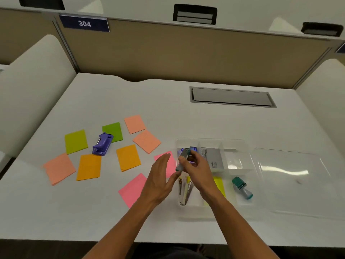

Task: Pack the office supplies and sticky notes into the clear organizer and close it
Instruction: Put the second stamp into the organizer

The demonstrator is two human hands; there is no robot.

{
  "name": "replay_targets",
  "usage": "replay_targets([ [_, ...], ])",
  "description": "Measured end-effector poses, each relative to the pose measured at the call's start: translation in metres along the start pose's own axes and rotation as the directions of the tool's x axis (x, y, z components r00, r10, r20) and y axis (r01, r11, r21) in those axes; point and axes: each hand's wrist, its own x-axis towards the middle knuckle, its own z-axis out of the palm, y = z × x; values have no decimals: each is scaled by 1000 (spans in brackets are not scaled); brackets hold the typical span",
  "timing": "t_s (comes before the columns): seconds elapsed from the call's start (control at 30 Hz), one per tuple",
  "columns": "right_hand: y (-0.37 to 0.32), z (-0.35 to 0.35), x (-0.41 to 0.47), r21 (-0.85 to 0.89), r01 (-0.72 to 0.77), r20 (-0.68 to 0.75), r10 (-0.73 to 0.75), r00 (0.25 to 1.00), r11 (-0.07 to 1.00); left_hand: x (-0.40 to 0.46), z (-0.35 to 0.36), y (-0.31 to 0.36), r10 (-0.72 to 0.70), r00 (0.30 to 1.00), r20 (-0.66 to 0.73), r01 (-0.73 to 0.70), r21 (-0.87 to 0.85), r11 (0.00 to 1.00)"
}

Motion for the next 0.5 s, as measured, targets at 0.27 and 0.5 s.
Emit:
replay_targets([
  [0.27, 23, -72, -14, -56, 7, -185, -18, 983, 998, 9, 41, 16, 96, 986, 137, -133, 292, 947],
  [0.5, 44, -131, -26, -31, -65, -271, 54, 961, 997, 10, 68, 20, 79, 981, 174, -152, 455, 877],
])
